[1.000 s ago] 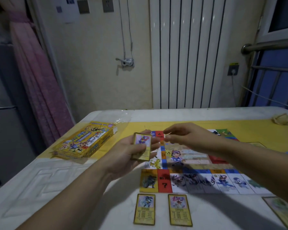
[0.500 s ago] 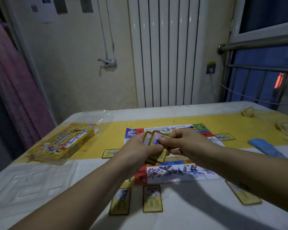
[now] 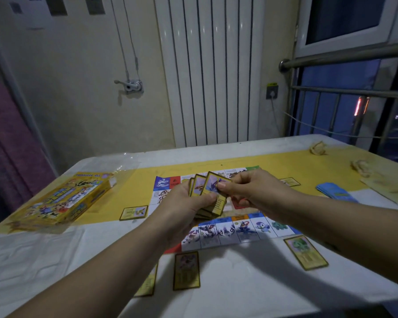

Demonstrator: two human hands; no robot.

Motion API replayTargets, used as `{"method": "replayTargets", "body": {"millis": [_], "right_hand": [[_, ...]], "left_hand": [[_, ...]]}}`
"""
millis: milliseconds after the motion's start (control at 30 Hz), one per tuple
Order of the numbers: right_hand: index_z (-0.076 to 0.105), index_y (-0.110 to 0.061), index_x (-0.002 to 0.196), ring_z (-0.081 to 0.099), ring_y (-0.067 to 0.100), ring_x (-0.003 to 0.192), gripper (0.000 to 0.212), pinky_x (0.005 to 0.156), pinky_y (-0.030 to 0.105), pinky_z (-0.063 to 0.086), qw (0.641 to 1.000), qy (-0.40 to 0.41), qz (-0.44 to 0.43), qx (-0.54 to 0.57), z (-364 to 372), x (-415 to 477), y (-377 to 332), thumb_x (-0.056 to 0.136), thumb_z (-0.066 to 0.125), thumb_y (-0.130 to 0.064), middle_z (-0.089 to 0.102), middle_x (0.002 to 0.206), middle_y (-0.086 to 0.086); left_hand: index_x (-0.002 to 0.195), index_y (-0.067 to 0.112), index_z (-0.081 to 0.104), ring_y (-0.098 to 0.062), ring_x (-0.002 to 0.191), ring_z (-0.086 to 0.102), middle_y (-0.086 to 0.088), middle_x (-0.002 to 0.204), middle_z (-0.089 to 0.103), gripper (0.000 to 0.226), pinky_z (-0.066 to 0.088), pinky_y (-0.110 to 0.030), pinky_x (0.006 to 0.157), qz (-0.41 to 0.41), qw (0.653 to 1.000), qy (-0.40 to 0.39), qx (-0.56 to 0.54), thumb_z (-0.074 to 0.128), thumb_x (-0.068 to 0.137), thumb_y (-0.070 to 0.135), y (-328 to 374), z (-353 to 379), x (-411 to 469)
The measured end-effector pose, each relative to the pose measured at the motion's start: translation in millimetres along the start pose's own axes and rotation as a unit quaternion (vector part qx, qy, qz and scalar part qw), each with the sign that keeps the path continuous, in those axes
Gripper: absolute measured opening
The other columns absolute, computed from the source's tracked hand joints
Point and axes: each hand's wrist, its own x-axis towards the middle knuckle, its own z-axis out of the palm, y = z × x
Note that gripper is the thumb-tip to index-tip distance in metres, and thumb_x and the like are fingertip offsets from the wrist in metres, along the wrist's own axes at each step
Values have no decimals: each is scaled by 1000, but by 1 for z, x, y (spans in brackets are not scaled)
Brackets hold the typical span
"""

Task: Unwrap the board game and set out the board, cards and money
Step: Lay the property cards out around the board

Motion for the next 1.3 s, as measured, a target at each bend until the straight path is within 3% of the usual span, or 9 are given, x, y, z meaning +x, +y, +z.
{"method": "replayTargets", "body": {"millis": [300, 500, 567, 667, 733, 833, 1000, 1167, 1300], "right_hand": [[66, -13, 71, 52, 3, 51, 21, 58, 20, 42, 993, -83, 2, -85, -21, -11, 9, 91, 61, -18, 62, 61, -3], [65, -26, 87, 48, -2, 50, 10, 54, 20, 35, 931, -111, 25, -348, -36, -27, 50, 81, 73, -29, 59, 56, -11], [62, -28, 89, 49, -3, 51, 15, 52, 18, 35, 915, -84, 2, -394, -31, -30, 61, 80, 74, -31, 56, 60, -10], [59, -30, 88, 55, 3, 67, 22, 62, 26, 47, 888, -39, -19, -457, -27, -35, 71, 77, 74, -42, 60, 75, -10], [58, -30, 93, 55, 5, 75, 28, 66, 27, 47, 870, -20, -26, -492, -26, -39, 73, 76, 72, -48, 59, 82, -12], [57, -32, 105, 51, 6, 83, 36, 68, 25, 39, 863, 12, -64, -501, -29, -43, 71, 77, 71, -49, 54, 91, -15], [64, -31, 109, 51, 0, 80, 24, 73, 24, 46, 834, 2, -59, -548, -59, -54, 60, 87, 63, -39, 61, 97, -16], [65, -25, 89, 55, 11, 80, 14, 64, 25, 44, 788, -39, -52, -612, -67, -78, 73, 92, 53, -29, 63, 96, -7], [63, -26, 94, 57, 12, 92, 15, 77, 31, 51, 791, -54, -43, -608, -65, -88, 84, 93, 49, -29, 61, 109, -8]], "left_hand": [[108, 20, 63, -17, 73, 65, -7, 94, 69, 29, 55, -25, 62, -12, 999, 5, -38, 45, 96, 1, -14, -3, -6], [98, 28, 63, -5, 62, 46, 1, 95, 60, 27, 36, -21, 59, -30, 988, -4, 150, 49, 95, 5, -32, -10, -11], [93, 28, 59, 0, 58, 45, 3, 96, 59, 16, 35, -16, 55, -12, 959, -39, 279, 50, 96, 15, -35, -6, -15], [95, 30, 55, -3, 86, 52, 11, 100, 55, 7, 42, -12, 71, 88, 845, -98, 518, 52, 95, 25, -41, 3, -17], [105, 32, 57, -9, 102, 52, 9, 111, 52, 12, 45, -26, 87, 112, 779, -130, 603, 53, 94, 30, -47, 10, -18], [126, 40, 50, -10, 110, 50, 13, 126, 46, 31, 47, -31, 86, 135, 723, -162, 658, 48, 95, 41, -59, 21, -23], [139, 46, 32, -15, 124, 43, 18, 146, 33, 44, 44, -33, 88, 171, 685, -161, 689, 42, 96, 44, -63, 37, -37], [137, 43, 38, -19, 124, 44, 13, 147, 37, 40, 46, -37, 94, 161, 666, -162, 710, 37, 97, 49, -64, 52, -32], [136, 41, 41, -19, 124, 45, 14, 144, 41, 41, 45, -34, 91, 144, 650, -173, 726, 36, 97, 50, -63, 57, -29]]}}
